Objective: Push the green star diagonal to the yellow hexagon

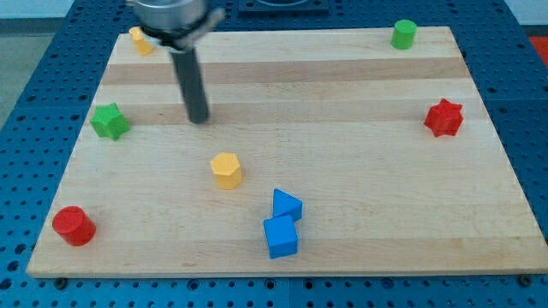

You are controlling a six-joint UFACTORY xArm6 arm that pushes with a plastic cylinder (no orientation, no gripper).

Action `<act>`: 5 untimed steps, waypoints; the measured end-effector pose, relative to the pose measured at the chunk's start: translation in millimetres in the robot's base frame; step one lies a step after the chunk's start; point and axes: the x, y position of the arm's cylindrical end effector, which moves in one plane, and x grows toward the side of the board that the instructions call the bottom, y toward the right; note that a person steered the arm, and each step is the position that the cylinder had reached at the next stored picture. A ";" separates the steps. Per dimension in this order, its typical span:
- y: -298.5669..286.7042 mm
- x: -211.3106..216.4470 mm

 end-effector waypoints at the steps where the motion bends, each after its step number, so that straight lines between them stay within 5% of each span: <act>1: -41.2 -53.7; 3: -148.8 -58.3; 5: -148.8 -56.8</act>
